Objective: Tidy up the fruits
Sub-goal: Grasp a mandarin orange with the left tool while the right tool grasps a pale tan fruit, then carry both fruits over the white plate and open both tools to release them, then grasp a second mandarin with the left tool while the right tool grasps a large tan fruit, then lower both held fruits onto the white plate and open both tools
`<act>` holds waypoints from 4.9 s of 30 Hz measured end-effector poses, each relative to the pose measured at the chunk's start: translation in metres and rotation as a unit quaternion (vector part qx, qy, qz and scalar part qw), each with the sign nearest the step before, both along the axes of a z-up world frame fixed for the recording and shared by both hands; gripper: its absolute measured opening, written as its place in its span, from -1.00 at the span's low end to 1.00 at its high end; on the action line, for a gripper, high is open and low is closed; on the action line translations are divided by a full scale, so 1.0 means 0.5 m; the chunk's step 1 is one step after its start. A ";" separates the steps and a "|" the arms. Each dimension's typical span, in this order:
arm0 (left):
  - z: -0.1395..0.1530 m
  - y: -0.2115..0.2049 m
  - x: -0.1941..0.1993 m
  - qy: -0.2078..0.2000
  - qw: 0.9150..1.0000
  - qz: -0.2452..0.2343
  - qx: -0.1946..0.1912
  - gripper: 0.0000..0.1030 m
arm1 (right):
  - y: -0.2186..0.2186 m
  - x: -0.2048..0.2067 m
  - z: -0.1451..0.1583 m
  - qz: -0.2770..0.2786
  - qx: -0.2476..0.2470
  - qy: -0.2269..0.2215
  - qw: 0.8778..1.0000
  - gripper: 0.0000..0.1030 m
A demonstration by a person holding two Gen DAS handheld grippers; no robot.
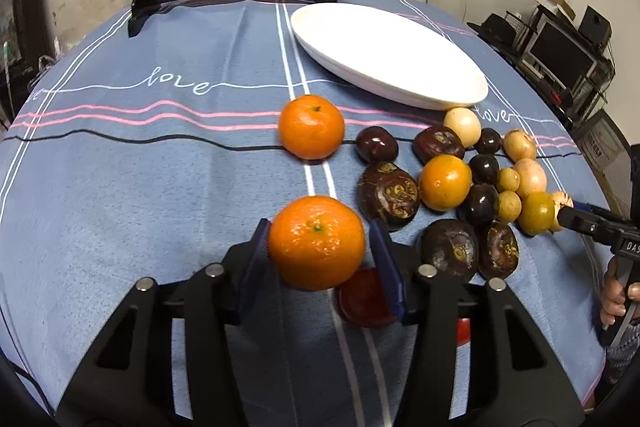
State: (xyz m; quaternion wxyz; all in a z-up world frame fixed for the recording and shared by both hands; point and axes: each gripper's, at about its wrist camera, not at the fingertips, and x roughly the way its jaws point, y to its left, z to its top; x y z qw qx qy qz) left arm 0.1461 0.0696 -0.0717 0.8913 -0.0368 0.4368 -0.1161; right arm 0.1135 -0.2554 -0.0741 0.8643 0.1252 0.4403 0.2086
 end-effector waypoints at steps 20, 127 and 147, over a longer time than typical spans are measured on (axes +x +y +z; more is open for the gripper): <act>0.019 0.006 -0.013 -0.034 0.999 0.007 0.009 -0.11 | -0.029 -0.007 0.024 -0.037 0.015 -0.036 0.999 -0.25; -0.017 -0.036 0.138 -0.011 0.998 0.012 0.054 -0.10 | 0.021 0.146 0.001 -0.059 -0.055 -0.020 0.997 -0.06; -0.013 -0.020 0.131 -0.021 0.999 0.026 0.037 -0.13 | 0.010 0.140 0.019 -0.072 -0.052 -0.035 0.995 -0.15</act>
